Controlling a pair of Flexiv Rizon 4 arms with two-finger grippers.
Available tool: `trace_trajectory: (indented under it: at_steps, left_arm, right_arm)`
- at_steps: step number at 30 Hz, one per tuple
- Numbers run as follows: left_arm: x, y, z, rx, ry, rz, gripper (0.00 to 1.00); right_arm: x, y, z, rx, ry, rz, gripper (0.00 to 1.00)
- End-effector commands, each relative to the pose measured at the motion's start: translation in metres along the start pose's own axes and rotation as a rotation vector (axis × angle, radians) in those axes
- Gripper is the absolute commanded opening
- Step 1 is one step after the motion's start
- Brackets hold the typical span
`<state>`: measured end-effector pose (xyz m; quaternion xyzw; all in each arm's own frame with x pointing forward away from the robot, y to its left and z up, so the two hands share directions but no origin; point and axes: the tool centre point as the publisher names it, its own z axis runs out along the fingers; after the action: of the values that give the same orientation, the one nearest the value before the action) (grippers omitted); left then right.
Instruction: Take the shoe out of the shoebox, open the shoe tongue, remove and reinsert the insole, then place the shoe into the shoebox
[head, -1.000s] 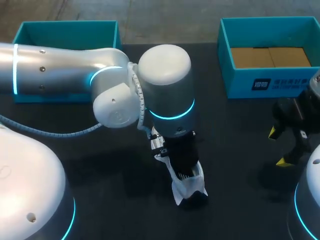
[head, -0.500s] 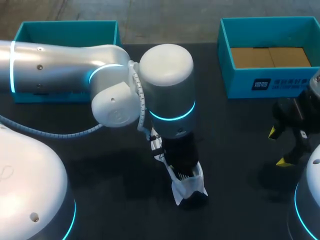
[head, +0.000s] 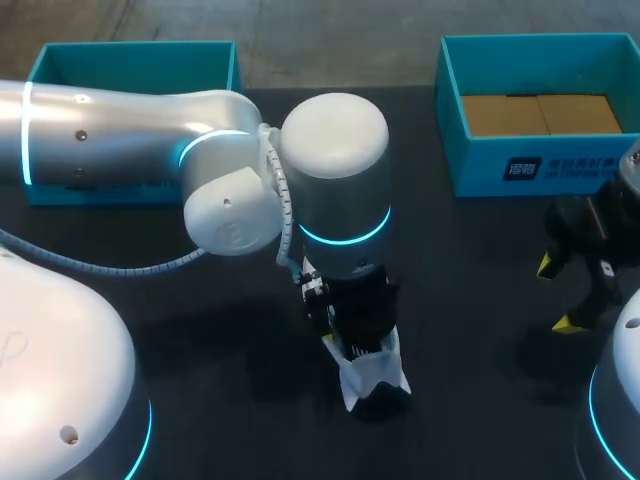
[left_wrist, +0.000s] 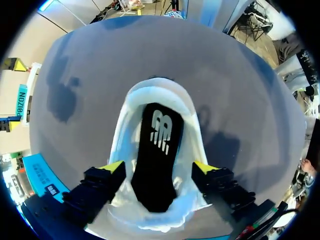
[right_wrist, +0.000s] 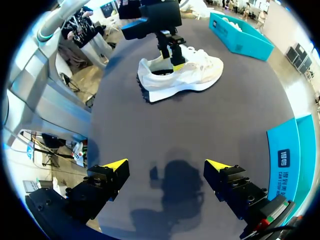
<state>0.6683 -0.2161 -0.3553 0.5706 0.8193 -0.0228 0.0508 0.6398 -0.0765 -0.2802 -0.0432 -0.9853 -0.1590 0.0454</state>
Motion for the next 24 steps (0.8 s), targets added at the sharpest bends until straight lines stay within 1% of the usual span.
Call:
trace_trajectory:
  at_steps: [1,9,14,19,24]
  left_arm:
    - [0.005,0.005,-0.003,-0.004,-0.008,-0.003,0.96]
    - [0.003,0.009,-0.005,0.009,-0.015,-0.005,0.98]
    - [0.004,0.002,-0.008,0.028,-0.021,0.03,1.0]
    - [0.004,-0.003,-0.005,0.034,-0.018,0.04,1.0]
    - [0.006,0.001,-0.003,0.032,-0.009,0.043,1.0]
  right_arm:
    - [0.001,0.0,0.001,0.002,-0.003,0.001,1.0]
    - [0.001,0.0,0.001,0.002,-0.003,0.001,1.0]
    - [0.001,0.0,0.001,0.002,-0.003,0.001,1.0]
    - [0.001,0.0,0.001,0.002,-0.003,0.001,1.0]
    - [0.001,0.0,0.001,0.002,-0.003,0.001,1.0]
